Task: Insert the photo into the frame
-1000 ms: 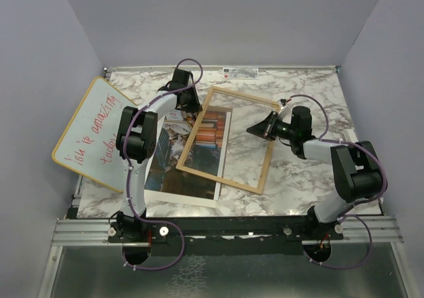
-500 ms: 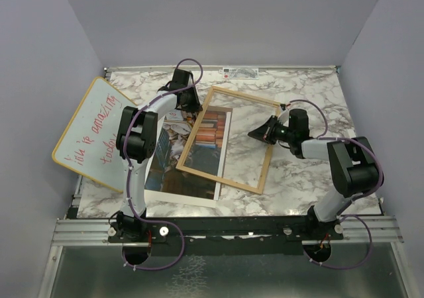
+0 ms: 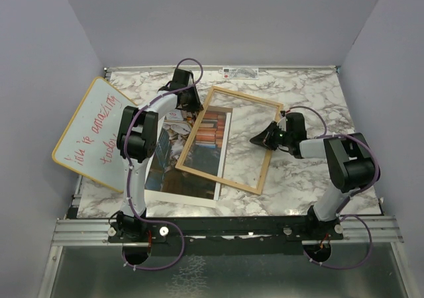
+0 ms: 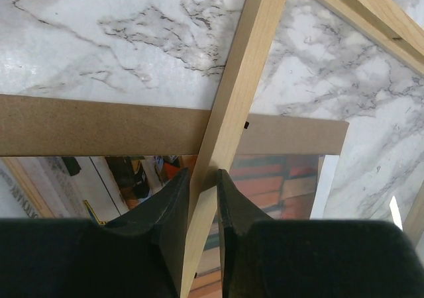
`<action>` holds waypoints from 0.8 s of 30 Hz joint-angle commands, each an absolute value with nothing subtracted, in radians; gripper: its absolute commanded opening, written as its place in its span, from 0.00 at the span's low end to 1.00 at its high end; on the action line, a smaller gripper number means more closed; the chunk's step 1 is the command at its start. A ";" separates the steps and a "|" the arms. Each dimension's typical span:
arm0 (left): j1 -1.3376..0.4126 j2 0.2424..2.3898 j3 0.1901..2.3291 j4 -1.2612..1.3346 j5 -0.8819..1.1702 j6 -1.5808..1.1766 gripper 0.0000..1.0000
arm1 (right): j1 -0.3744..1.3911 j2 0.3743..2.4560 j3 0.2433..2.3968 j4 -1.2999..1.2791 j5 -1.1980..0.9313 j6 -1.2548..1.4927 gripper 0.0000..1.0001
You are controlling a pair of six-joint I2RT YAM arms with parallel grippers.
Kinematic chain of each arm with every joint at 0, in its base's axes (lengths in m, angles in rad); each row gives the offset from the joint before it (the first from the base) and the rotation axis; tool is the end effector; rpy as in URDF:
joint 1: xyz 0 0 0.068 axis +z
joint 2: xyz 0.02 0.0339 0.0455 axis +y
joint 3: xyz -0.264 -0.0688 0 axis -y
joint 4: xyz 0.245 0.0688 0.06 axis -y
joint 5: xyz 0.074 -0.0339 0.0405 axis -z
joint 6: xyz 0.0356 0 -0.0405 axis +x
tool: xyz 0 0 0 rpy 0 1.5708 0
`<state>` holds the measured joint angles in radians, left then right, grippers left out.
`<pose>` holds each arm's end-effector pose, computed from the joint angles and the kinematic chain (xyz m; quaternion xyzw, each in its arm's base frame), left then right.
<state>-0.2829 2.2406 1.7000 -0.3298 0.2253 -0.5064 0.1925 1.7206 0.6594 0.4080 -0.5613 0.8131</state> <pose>0.4730 -0.1458 0.1627 -0.0658 0.9318 -0.2285 0.2741 0.3046 0.0787 0.1267 0.1462 0.8578 0.4227 0.2532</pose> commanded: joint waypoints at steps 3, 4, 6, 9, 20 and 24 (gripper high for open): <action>-0.287 2.352 1.660 -0.468 0.173 -0.474 0.24 | 0.192 1.736 0.672 0.323 -0.469 0.809 0.01; -0.287 2.352 1.661 -0.469 0.173 -0.474 0.24 | 0.192 1.738 0.672 0.322 -0.468 0.809 0.01; -0.287 2.356 1.664 -0.471 0.173 -0.474 0.24 | 0.192 1.742 0.674 0.323 -0.470 0.807 0.01; -0.287 2.360 1.668 -0.472 0.174 -0.474 0.24 | 0.192 1.756 0.684 0.327 -0.483 0.801 0.01; -0.287 2.365 1.669 -0.473 0.179 -0.472 0.24 | 0.192 1.807 0.709 0.463 -0.638 0.758 0.03; -0.287 2.368 1.669 -0.472 0.181 -0.474 0.24 | 0.192 1.798 0.698 0.528 -0.667 0.740 0.03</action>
<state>-0.2813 2.2601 1.7187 -0.3164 0.2325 -0.5083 0.1883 1.7847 0.6838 0.4179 -0.6014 0.7822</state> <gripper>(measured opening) 0.238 0.029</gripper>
